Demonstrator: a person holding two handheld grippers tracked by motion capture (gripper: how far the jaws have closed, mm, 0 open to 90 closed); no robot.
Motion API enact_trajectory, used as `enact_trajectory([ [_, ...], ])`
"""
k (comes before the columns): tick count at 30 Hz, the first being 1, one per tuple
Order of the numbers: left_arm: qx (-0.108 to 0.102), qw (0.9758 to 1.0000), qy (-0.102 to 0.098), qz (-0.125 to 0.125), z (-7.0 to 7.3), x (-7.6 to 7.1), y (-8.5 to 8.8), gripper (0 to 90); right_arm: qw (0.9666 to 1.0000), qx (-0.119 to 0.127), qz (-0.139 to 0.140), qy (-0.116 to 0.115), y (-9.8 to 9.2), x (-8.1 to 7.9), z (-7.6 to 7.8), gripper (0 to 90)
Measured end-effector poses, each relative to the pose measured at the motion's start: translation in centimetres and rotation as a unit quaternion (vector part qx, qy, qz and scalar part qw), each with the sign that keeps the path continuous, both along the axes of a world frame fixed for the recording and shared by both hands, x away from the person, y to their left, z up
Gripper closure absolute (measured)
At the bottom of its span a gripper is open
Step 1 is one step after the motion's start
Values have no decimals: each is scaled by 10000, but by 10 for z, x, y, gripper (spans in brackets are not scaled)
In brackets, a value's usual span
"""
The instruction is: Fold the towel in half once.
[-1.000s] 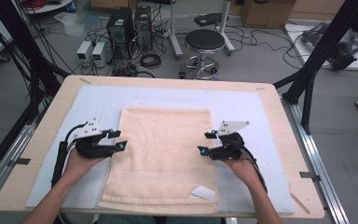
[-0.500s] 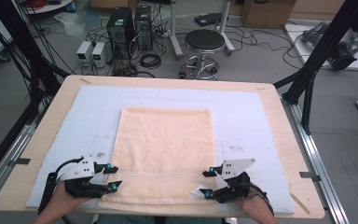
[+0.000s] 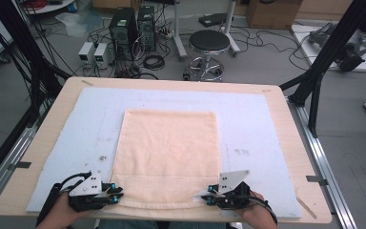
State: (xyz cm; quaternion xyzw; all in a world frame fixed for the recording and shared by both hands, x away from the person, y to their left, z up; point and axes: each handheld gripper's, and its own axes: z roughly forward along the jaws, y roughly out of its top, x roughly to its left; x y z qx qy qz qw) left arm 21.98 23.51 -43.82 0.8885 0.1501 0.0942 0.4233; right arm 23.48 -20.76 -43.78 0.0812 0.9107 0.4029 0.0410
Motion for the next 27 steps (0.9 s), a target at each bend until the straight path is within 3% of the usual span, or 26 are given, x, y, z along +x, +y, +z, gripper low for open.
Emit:
enact_trajectory([
  [3, -16, 10000, -39, 18, 4, 0, 2, 842, 10000, 32, 3, 26, 1, 0, 3, 855],
  [9, -345, 9992, -89, 160, 15, -2, 13, 844, 9993, 371, 18, 10, 0, -4, 15, 856],
  [18, -356, 9992, -91, 183, 17, -12, 24, 844, 9986, 515, 127, 12, 6, -20, 18, 851],
  [27, -441, 9990, -60, 48, 21, -21, 25, 844, 9980, 587, 218, 5, 4, -28, 19, 847],
])
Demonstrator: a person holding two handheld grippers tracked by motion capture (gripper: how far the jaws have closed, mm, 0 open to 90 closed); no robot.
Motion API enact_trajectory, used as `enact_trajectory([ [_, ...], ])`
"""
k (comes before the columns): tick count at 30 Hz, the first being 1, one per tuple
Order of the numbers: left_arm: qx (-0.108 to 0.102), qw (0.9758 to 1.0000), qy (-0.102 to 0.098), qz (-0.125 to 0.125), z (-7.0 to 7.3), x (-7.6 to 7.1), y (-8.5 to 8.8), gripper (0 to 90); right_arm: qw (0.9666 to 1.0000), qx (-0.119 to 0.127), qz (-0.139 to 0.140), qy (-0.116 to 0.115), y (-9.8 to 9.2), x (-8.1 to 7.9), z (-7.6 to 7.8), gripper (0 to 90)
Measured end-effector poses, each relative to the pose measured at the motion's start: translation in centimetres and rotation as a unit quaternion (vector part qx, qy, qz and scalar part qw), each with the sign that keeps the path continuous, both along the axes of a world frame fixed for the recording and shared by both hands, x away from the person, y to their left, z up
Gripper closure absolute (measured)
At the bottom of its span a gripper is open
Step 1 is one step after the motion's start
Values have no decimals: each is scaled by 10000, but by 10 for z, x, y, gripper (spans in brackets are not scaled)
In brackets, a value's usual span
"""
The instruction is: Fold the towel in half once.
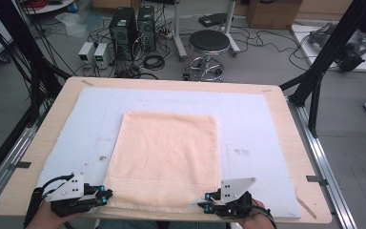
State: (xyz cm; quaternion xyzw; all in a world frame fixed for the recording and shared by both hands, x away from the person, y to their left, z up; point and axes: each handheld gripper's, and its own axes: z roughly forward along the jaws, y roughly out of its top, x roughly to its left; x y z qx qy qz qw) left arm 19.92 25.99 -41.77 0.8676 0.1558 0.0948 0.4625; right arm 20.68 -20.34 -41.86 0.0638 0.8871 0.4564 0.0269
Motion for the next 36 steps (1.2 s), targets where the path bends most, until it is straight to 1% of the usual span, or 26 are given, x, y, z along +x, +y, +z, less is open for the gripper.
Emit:
enact_trajectory([
  [1, 10, 10000, -8, -10, 0, -1, 0, 843, 10000, 4, -5, 29, -1, -1, 0, 845],
  [3, 40, 10000, 48, -52, -3, -3, -1, 843, 10000, -16, 17, 73, -2, -2, -2, 840],
  [4, 48, 9999, 68, -70, -4, -4, -2, 843, 9999, -69, 21, 99, -2, -3, -4, 840],
  [7, 117, 9998, 53, -116, -6, -5, -3, 841, 9998, -66, 70, 149, -2, -3, -7, 821],
  [8, 92, 9999, 91, -107, -7, -5, -3, 834, 9998, -77, 73, 183, -2, -3, -8, 797],
  [9, 83, 9998, 130, -99, -7, -4, -3, 812, 9997, -65, 48, 228, -2, -2, -9, 743],
  [10, 60, 9998, 168, -86, -7, -4, -3, 772, 9997, -77, -25, 212, -2, -1, -10, 698],
  [11, 39, 9998, 175, -99, -7, -3, -3, 743, 9996, -69, -42, 270, -3, 0, -10, 694],
  [12, -15, 9998, 172, -56, -6, -3, -4, 727, 9996, -35, -82, 252, -3, 2, -10, 672],
  [15, -54, 9999, 136, 34, -4, 1, -5, 645, 9993, 47, -267, 243, -3, 7, -10, 596],
  [16, -89, 9999, 121, 72, -3, 4, -5, 639, 9991, 77, -350, 237, -4, 9, -9, 571],
  [18, -171, 9996, 156, 150, -3, 9, -6, 611, 9985, 158, -463, 232, -6, 15, -8, 546],
  [19, -199, 9995, 163, 175, -2, 11, -7, 597, 9982, 174, -539, 205, -7, 17, -7, 519],
  [21, -228, 9995, 135, 192, -2, 16, -9, 583, 9973, 231, -654, 223, -9, 23, -7, 497],
  [23, -248, 9993, 139, 237, -2, 19, -11, 560, 9967, 177, -764, 186, -11, 28, -6, 470],
  [24, -276, 9991, 146, 289, -1, 22, -12, 549, 9964, 171, -804, 218, -12, 30, -6, 465],
  [26, -295, 9990, 115, 331, 0, 26, -12, 539, 9953, 186, -931, 179, -13, 36, -6, 435],
  [27, -301, 9989, 123, 347, 1, 28, -13, 531, 9947, 177, -989, 216, -14, 38, -6, 418],
  [29, -349, 9985, 121, 392, 2, 31, -13, 518, 9939, 201, -1064, 198, -15, 43, -6, 394],
  [33, -414, 9978, 97, 501, 4, 36, -14, 491, 9917, 183, -1264, 127, -16, 53, -6, 342],
  [34, -414, 9978, 76, 507, 5, 37, -15, 485, 9913, 192, -1293, 157, -16, 56, -5, 337],
  [35, -459, 9975, 69, 534, 5, 38, -16, 485, 9906, 206, -1340, 173, -16, 57, -4, 329],
  [36, -456, 9975, 47, 543, 6, 39, -16, 483, 9902, 207, -1378, 126, -16, 59, -3, 323],
])
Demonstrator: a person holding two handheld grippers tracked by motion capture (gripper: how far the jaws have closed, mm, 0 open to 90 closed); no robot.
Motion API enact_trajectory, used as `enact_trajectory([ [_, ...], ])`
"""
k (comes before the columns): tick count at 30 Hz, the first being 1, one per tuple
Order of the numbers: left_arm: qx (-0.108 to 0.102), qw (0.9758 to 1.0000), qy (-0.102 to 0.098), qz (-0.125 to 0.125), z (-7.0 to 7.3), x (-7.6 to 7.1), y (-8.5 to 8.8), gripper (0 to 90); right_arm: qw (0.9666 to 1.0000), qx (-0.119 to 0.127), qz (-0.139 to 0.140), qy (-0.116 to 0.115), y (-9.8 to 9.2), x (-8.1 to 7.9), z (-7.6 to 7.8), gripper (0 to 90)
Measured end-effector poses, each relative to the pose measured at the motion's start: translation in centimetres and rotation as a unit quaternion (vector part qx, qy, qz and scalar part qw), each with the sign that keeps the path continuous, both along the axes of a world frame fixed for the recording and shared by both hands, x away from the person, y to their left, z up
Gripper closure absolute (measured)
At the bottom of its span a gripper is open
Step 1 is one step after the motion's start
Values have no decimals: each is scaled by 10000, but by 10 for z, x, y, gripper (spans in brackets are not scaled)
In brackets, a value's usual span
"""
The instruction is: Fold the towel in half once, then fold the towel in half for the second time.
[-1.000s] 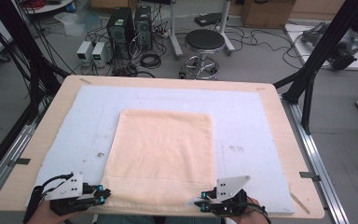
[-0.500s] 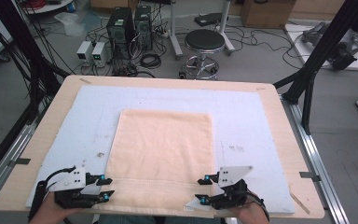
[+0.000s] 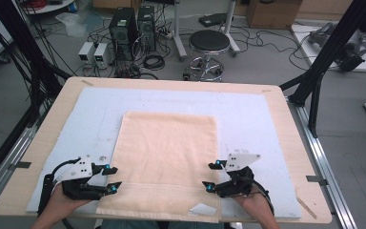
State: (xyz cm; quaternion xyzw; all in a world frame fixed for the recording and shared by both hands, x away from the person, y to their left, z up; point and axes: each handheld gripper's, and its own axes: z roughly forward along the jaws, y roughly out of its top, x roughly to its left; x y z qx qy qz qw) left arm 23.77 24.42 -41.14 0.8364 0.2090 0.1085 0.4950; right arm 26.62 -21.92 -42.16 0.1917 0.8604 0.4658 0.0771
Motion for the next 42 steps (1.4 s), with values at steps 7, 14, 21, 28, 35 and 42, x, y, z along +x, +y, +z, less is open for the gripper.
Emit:
enact_trajectory([
  [7, -140, 9998, -26, 101, 4, 5, 1, 453, 9998, -1, -161, -124, 0, 11, 5, 307],
  [14, -195, 9995, -18, 241, 5, 7, 4, 434, 9996, 18, -226, -179, 2, 18, 11, 298],
  [21, -151, 9997, -11, 185, 5, 8, 1, 428, 9996, -14, -157, -251, 11, 23, 16, 297],
  [28, -176, 9997, -18, 181, 5, 11, 2, 427, 9995, -80, -175, -235, 11, 25, 14, 296],
  [35, -170, 9997, 6, 169, 4, 12, 0, 426, 9995, -60, -197, -245, 10, 26, 14, 296],
  [42, -157, 9993, 21, 340, 9, 24, -3, 408, 9993, -118, -264, -241, 9, 31, 15, 296],
])
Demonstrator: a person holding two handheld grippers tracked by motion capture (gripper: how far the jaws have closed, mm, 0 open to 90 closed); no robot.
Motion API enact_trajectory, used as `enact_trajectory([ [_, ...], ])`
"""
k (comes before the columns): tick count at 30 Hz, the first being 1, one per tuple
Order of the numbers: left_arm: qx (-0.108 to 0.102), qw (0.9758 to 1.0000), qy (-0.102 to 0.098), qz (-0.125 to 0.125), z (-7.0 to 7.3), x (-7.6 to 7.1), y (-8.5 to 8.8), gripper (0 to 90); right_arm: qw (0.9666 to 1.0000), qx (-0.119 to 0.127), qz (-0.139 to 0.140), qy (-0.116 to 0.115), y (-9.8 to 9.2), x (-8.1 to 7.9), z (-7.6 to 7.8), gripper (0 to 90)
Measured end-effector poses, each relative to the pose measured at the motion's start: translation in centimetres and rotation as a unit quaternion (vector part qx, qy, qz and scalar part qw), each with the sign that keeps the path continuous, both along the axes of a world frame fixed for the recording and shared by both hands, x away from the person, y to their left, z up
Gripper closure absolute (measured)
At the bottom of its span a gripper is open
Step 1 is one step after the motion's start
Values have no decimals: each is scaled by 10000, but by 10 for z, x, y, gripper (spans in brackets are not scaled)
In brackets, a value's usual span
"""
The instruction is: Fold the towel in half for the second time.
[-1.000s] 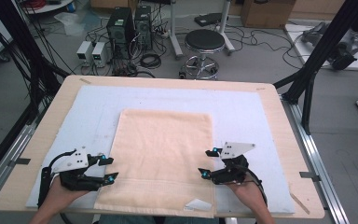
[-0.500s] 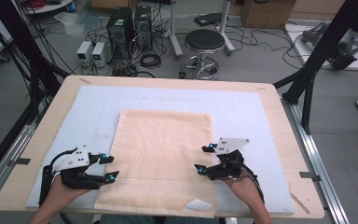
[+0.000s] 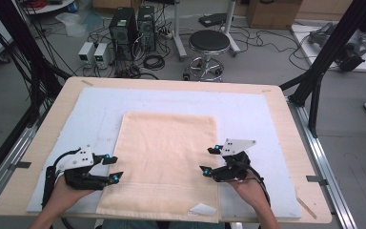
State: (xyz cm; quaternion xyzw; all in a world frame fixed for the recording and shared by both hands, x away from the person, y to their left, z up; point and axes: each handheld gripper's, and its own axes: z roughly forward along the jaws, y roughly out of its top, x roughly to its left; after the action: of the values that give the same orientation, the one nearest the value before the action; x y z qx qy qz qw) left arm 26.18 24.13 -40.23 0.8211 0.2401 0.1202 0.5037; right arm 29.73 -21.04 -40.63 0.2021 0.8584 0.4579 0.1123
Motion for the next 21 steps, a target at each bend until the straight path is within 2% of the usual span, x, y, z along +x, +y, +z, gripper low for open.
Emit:
enact_trajectory([
  [5, -31, 10000, -2, 92, 7, 20, -7, 400, 9999, 7, -88, -56, -1, 12, 6, 296],
  [10, -118, 9990, -11, 420, 11, 41, -9, 403, 9997, 3, -260, -45, -2, 30, 13, 294],
  [14, -199, 9976, 29, 663, 15, 63, -6, 409, 9993, 14, -365, -16, -3, 49, 17, 294],
  [16, -319, 9963, 117, 794, 17, 74, -3, 422, 9991, 37, -429, -15, -4, 59, 19, 294],
  [21, -263, 9935, 71, 1106, 26, 100, 2, 439, 9981, 81, -619, -4, -5, 83, 27, 294],
])
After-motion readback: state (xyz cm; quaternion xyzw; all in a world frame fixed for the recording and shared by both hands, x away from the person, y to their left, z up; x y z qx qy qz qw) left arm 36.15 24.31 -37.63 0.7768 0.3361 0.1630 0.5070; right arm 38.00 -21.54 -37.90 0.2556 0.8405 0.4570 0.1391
